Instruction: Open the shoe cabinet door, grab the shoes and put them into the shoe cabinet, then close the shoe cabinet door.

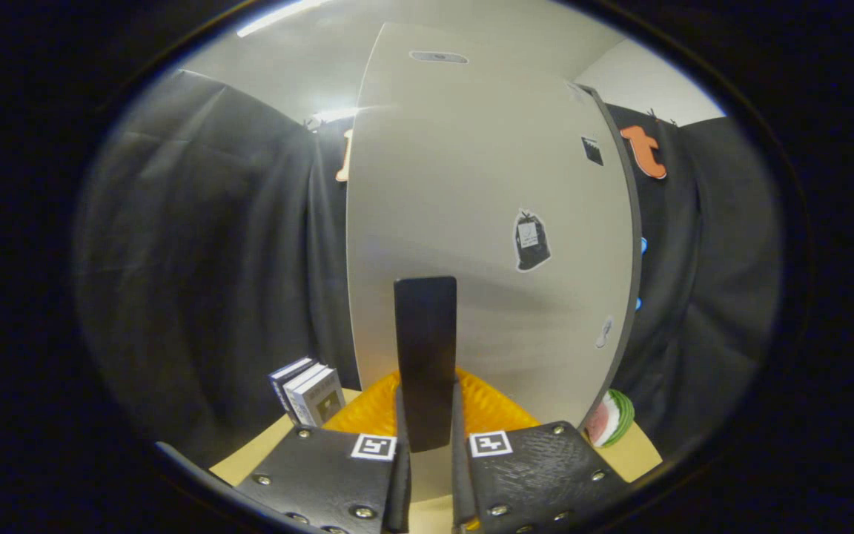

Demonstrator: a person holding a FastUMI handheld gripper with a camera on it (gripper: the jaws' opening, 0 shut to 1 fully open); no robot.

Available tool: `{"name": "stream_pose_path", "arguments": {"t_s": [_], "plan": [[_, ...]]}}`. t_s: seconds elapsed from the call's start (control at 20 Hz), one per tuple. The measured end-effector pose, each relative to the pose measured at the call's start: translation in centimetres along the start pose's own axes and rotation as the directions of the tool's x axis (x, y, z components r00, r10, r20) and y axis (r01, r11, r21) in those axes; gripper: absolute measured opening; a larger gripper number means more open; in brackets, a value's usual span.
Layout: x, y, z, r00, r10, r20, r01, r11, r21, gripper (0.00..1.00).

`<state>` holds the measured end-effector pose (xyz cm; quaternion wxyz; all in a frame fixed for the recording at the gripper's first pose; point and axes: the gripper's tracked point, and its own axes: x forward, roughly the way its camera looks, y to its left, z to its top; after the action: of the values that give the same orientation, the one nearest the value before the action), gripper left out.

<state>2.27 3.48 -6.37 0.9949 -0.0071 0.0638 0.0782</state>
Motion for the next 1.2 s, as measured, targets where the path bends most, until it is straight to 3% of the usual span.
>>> {"name": "stream_pose_path", "arguments": {"t_s": [0.3, 0.7, 1.2], "plan": [[-4.6, -4.1, -0.1, 0.999, 0.036, -0.007, -0.036, 0.999, -0.001, 0.22], [-8.5, -9.1, -0.1, 1.000, 0.021, -0.004, -0.021, 0.999, -0.025, 0.21], [-10.7, -16.8, 0.6, 0.990, -0.136, 0.045, 0.136, 0.991, -0.010, 0.21]]}}
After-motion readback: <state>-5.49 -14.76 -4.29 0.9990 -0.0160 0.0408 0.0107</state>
